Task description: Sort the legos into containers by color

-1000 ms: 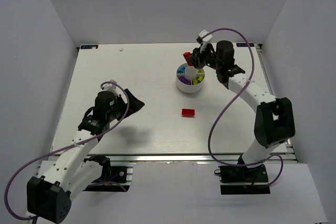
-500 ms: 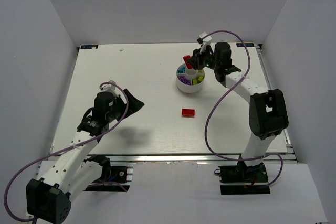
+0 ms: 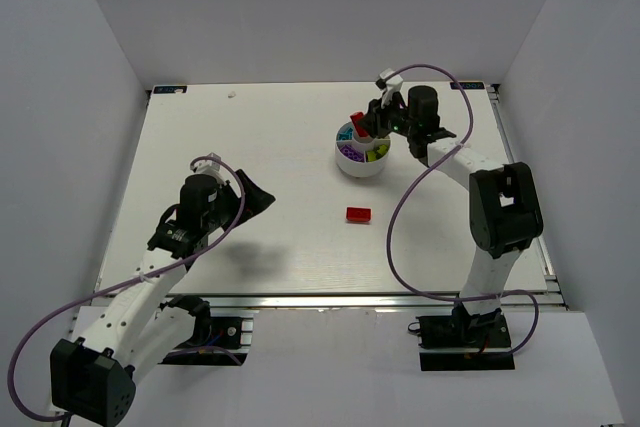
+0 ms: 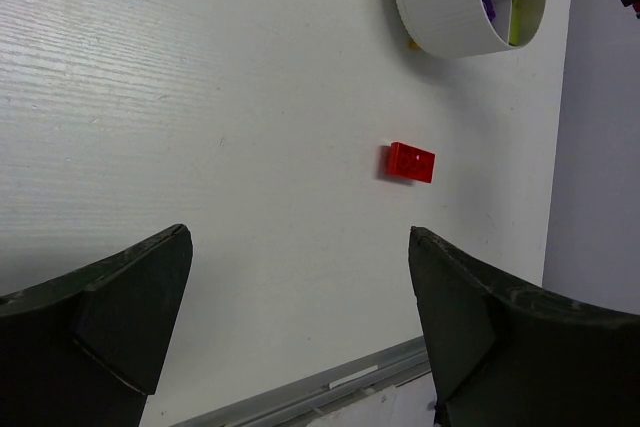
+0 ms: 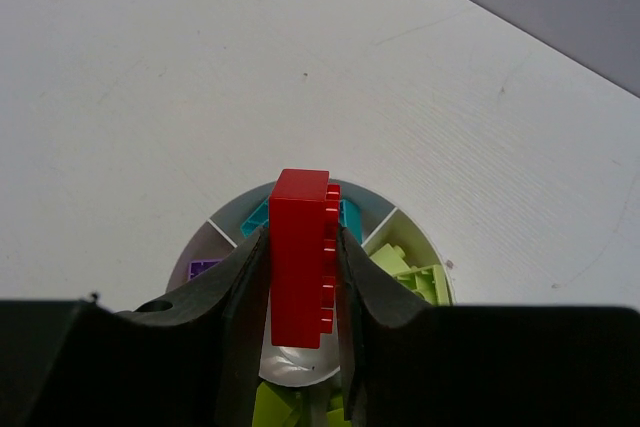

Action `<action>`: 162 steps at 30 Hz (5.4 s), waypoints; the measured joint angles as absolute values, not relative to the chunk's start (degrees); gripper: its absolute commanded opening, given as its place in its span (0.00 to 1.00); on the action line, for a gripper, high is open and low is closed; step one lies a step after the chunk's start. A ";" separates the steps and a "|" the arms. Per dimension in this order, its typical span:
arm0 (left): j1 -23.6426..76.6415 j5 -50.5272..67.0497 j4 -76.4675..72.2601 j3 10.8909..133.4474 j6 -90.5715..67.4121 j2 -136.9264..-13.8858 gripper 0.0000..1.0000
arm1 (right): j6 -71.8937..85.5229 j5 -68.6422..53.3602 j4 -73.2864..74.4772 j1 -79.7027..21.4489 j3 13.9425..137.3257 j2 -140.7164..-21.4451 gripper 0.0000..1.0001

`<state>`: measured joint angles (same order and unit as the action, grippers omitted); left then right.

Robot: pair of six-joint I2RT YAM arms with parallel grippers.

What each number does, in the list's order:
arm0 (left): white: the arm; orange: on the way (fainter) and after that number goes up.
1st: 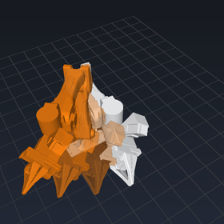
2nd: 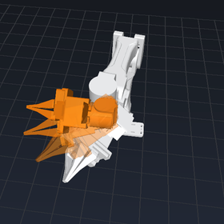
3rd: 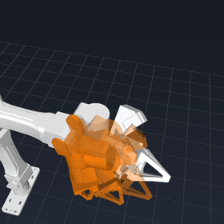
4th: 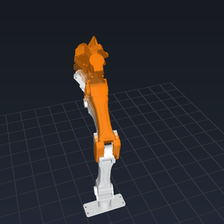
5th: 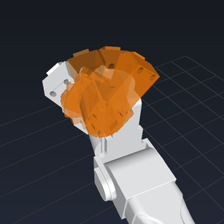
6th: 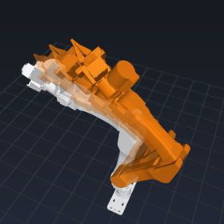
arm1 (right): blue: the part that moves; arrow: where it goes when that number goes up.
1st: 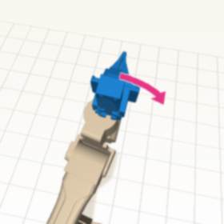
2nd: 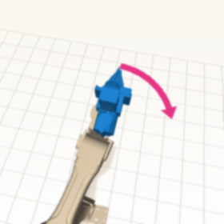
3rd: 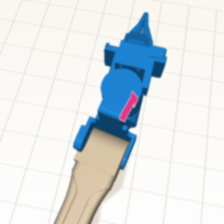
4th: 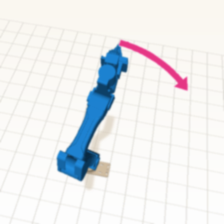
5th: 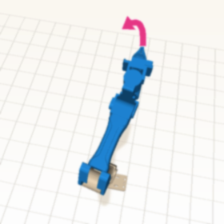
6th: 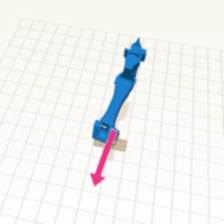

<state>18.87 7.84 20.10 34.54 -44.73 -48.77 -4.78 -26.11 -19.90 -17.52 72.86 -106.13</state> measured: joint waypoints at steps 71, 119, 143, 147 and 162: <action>18.87 6.79 20.14 35.22 -45.30 -46.68 0.98 | -43.90 -9.04 40.80 -40.18 80.82 -112.09 0.00; 18.90 6.85 19.20 35.20 -45.45 -48.71 0.98 | -6.26 -35.92 -13.52 -15.92 79.50 -110.78 0.48; 18.87 7.64 19.46 46.46 -42.61 -56.86 0.98 | -12.71 -30.74 -0.14 -15.31 80.97 -98.54 0.89; 18.87 6.98 21.63 54.81 -40.40 -62.11 0.98 | -16.12 -25.34 9.04 -14.55 85.80 -94.35 0.89; 19.35 13.34 17.41 60.80 -36.42 -73.28 0.98 | -13.39 -13.21 27.57 -10.68 71.55 -72.49 0.89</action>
